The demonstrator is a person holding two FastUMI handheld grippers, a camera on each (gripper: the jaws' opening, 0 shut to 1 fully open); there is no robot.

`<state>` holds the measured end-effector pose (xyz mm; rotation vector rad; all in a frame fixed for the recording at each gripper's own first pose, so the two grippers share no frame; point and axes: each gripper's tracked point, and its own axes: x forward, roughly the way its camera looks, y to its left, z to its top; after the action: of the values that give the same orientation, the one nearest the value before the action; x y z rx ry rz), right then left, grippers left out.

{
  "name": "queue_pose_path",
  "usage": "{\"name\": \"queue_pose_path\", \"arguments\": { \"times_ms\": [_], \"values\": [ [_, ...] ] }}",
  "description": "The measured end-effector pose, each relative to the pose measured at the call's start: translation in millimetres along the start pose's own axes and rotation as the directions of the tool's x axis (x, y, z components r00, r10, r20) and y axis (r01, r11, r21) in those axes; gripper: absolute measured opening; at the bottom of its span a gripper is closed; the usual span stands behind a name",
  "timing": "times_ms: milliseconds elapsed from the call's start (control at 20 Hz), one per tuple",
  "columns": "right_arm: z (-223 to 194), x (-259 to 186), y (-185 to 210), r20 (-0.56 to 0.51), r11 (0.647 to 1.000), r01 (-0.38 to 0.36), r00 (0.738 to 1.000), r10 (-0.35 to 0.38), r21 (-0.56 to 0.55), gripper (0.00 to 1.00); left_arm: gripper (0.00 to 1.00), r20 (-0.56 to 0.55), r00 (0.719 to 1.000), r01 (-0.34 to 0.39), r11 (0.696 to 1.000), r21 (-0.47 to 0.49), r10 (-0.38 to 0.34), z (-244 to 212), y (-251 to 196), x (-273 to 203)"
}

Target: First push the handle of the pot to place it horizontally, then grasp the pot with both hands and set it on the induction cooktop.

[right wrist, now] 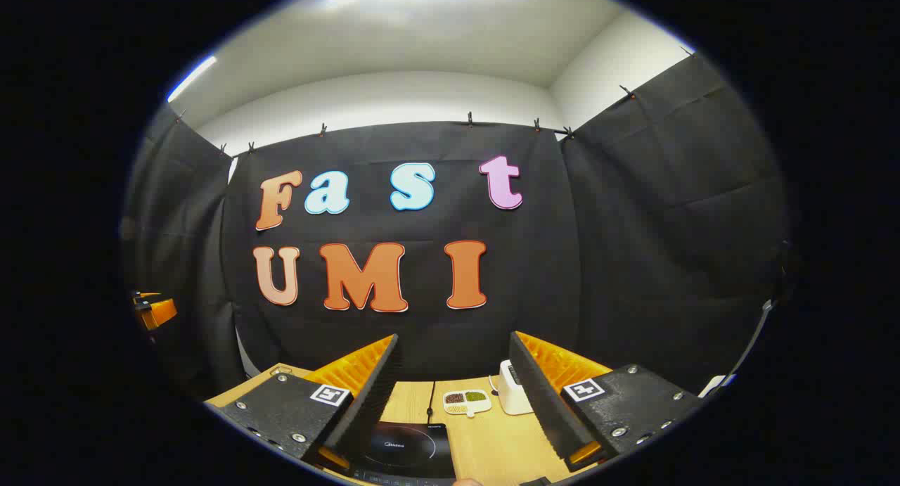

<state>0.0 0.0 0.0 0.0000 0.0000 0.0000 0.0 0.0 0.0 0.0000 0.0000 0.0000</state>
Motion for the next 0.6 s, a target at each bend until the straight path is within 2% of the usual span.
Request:
{"name": "queue_pose_path", "arguments": {
  "times_ms": [600],
  "values": [
    [-1.6,5.7,0.6,-0.005,1.000,-0.008,1.000,0.008,-0.004,0.95,0.89,-0.018,1.000,0.011,1.000,-0.009,-0.011,-5.8,-11.2,3.4]
  ]
}}
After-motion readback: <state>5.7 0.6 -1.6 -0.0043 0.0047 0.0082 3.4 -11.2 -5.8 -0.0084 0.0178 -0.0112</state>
